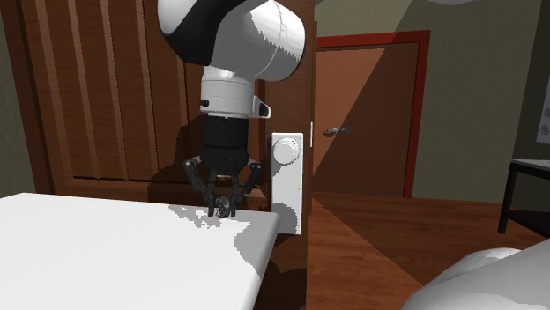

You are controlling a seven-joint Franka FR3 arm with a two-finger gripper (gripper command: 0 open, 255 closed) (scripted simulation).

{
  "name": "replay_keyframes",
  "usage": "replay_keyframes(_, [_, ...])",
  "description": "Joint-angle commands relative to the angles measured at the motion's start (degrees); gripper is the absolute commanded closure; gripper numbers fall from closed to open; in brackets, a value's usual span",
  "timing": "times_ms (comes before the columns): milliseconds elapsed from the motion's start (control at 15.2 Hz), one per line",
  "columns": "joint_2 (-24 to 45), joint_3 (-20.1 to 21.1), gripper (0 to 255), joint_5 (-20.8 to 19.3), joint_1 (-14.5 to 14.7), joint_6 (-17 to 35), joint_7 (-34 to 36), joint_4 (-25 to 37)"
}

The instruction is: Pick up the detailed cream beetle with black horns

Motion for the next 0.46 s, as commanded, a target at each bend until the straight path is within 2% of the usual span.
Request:
replay_keyframes(0, [0.2, -0.2, 255, -0.3, -0.1, -1.5, 0.3, 1.7])
replay_keyframes(396, [0.6, -0.8, 255, -0.8, -0.4, -4.5, 0.7, 5.1])
